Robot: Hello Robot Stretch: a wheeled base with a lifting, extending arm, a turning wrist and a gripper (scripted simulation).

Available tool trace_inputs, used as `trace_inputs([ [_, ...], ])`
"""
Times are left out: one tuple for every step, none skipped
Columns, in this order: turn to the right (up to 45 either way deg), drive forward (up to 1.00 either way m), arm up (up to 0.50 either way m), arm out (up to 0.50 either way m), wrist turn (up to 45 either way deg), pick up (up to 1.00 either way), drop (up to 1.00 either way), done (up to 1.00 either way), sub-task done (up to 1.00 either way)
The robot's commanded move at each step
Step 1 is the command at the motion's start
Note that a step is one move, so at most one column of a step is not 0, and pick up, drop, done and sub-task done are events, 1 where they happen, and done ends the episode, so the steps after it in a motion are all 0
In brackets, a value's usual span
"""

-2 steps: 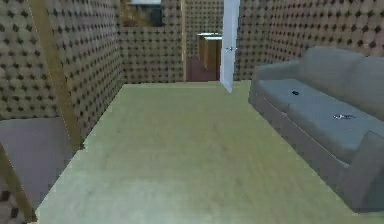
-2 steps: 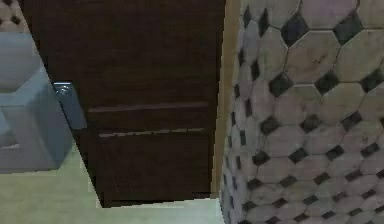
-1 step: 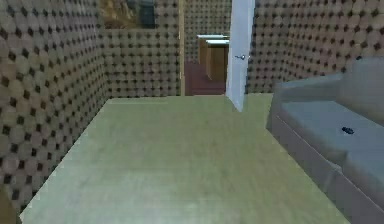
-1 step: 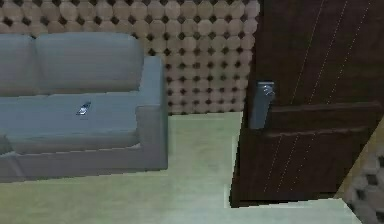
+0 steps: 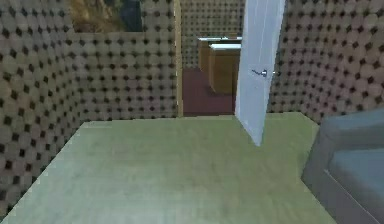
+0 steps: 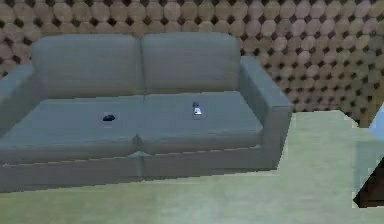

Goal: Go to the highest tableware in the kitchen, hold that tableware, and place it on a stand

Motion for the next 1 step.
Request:
trace_inputs([
  [3.0, 0.00, 0.00, 0.00, 0.0, 0.00, 0.00, 0.00, 0.00],
])
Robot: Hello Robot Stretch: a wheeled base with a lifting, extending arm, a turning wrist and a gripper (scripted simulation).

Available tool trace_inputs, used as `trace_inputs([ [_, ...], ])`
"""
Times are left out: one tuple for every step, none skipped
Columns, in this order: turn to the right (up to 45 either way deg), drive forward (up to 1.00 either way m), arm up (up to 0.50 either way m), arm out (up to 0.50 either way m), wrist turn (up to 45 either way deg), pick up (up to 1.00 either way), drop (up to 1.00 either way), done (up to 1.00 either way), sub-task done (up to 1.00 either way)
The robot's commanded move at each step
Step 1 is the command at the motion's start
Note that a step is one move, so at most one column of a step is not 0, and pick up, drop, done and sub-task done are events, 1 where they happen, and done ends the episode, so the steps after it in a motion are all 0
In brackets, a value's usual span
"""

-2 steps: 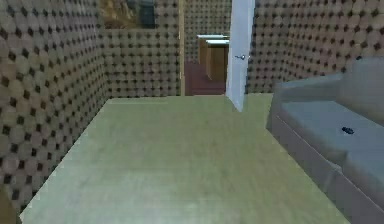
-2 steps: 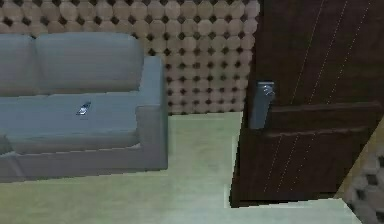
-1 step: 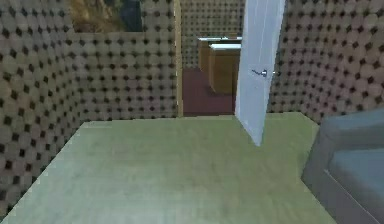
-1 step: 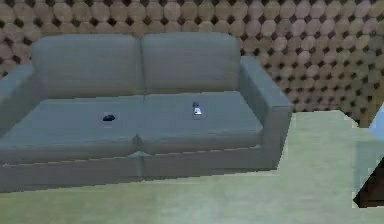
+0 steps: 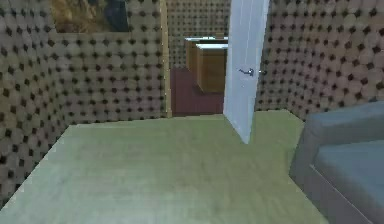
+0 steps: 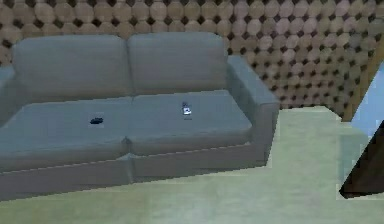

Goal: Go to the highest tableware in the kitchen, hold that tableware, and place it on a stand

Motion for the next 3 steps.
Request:
trace_inputs([
  [0.0, 1.00, 0.00, 0.00, 0.0, 0.00, 0.00, 0.00, 0.00],
  [0.0, 1.00, 0.00, 0.00, 0.0, 0.00, 0.00, 0.00, 0.00],
  [0.0, 0.35, 0.00, 0.00, 0.0, 0.00, 0.00, 0.00, 0.00],
])
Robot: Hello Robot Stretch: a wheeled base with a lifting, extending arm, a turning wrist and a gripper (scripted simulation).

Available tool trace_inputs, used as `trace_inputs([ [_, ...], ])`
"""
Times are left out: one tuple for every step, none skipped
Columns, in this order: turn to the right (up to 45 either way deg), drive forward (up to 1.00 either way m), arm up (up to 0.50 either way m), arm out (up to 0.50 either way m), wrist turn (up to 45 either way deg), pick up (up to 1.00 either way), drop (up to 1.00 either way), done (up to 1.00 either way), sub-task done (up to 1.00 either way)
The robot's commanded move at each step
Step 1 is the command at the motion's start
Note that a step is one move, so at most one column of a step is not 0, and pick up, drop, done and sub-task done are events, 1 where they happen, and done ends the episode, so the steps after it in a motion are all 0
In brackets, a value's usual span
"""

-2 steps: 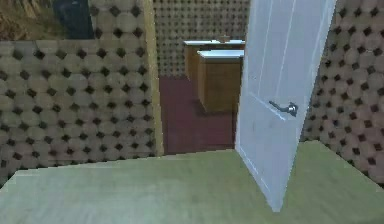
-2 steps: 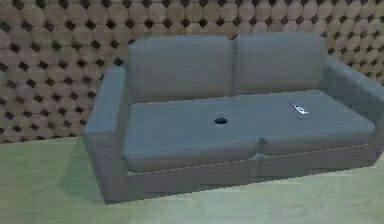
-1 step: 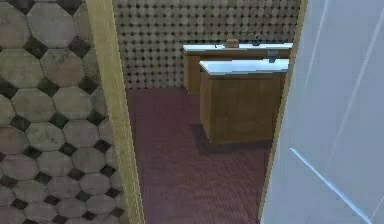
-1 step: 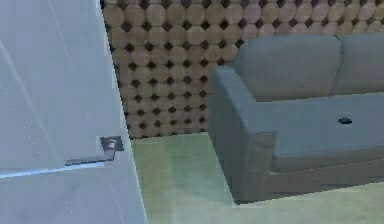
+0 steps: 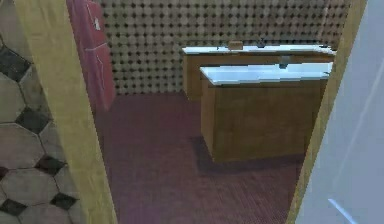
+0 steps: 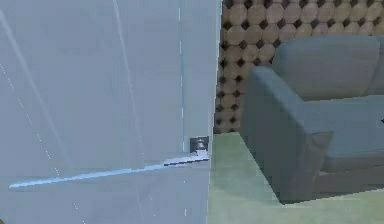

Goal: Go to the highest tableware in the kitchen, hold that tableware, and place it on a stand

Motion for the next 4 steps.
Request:
trace_inputs([
  [6.0, 0.00, 0.00, 0.00, 0.0, 0.00, 0.00, 0.00, 0.00],
  [0.0, 0.50, 0.00, 0.00, 0.0, 0.00, 0.00, 0.00, 0.00],
  [-12.0, 0.00, 0.00, 0.00, 0.0, 0.00, 0.00, 0.00, 0.00],
  [0.0, 1.00, 0.00, 0.00, 0.0, 0.00, 0.00, 0.00, 0.00],
])
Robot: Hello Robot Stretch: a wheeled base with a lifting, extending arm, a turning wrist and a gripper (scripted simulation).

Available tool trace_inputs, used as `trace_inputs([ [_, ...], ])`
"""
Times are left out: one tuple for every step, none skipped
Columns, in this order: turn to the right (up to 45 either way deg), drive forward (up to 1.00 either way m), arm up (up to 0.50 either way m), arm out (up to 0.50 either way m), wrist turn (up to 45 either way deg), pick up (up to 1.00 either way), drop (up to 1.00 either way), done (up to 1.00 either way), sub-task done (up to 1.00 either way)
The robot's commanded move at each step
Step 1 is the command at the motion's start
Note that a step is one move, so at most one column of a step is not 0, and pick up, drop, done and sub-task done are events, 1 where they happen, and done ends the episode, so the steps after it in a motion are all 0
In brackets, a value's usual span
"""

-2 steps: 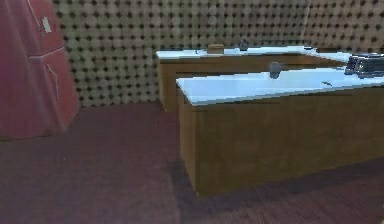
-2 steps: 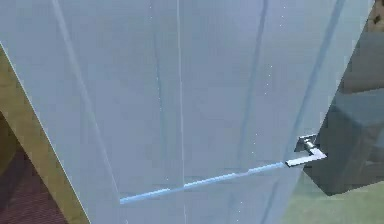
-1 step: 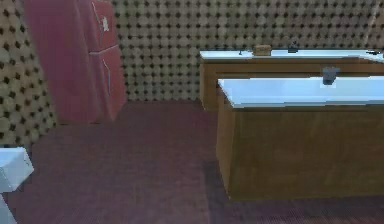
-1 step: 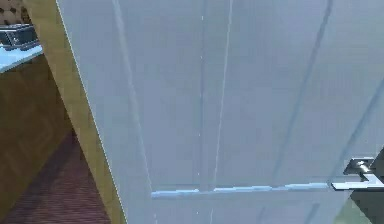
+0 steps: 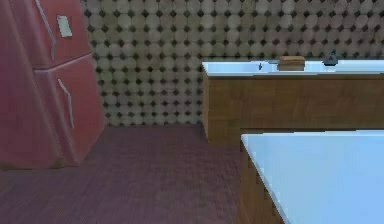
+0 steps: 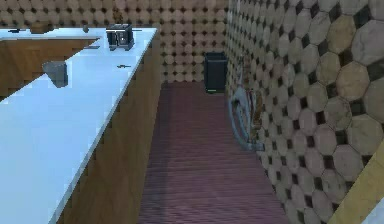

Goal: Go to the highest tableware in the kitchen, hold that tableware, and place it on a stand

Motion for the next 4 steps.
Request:
trace_inputs([
  [-3.0, 0.00, 0.00, 0.00, 0.0, 0.00, 0.00, 0.00, 0.00],
  [-45.0, 0.00, 0.00, 0.00, 0.0, 0.00, 0.00, 0.00, 0.00],
  [-45.0, 0.00, 0.00, 0.00, 0.0, 0.00, 0.00, 0.00, 0.00],
  [-33.0, 0.00, 0.00, 0.00, 0.0, 0.00, 0.00, 0.00, 0.00],
])
